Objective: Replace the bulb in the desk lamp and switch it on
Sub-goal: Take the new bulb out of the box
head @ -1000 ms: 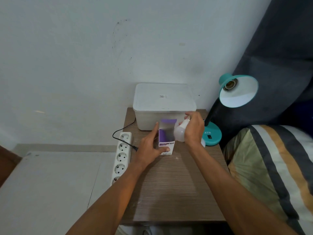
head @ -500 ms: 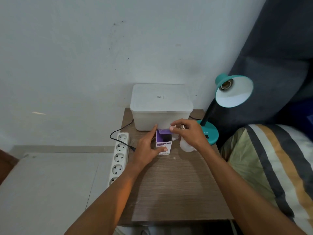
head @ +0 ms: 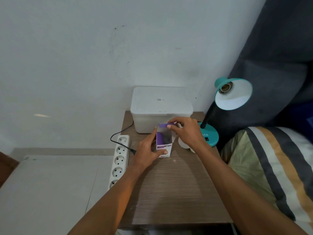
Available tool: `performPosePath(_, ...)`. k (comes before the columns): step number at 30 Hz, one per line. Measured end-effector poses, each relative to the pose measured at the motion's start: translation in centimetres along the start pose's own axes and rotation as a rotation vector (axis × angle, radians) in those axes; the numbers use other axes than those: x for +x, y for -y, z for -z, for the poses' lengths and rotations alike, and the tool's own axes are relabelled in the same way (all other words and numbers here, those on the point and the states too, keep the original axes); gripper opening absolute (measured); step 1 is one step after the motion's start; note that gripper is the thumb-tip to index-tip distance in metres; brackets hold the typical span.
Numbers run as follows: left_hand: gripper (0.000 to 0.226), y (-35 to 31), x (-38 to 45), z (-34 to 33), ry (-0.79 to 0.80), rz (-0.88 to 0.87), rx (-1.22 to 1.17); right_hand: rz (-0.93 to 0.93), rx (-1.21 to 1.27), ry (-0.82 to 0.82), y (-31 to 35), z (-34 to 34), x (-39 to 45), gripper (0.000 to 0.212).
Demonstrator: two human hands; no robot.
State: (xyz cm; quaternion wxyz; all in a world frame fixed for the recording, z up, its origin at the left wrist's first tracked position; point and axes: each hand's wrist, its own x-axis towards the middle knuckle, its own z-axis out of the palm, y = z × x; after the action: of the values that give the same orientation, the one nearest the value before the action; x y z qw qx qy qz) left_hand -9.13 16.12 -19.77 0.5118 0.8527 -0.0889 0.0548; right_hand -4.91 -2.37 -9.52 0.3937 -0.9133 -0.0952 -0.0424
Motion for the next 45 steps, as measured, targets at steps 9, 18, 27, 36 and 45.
performPosePath(9, 0.106, -0.1, 0.1, 0.0, -0.015, -0.009, -0.006, -0.105, 0.405, 0.035, -0.1, -0.6, -0.7, 0.014)
performPosePath(18, 0.111, 0.6, 0.1, -0.2, -0.015, 0.021, 0.008, -0.104, 0.297, 0.027, -0.7, -0.8, -2.0, 0.014)
performPosePath(27, 0.110, -0.2, -0.2, -0.2, 0.002, 0.030, 0.020, -0.173, 0.345, 0.109, -2.1, -2.1, -3.7, 0.027)
performPosePath(36, 0.109, -0.5, -0.4, -0.3, 0.001, 0.038, 0.025, -0.187, 0.377, 0.064, -2.1, -2.5, -3.9, 0.017)
performPosePath(45, 0.072, -0.5, -1.1, -1.1, -0.051, -0.102, 0.131, -0.316, 0.332, 0.006, -1.7, -3.3, -3.8, 0.038)
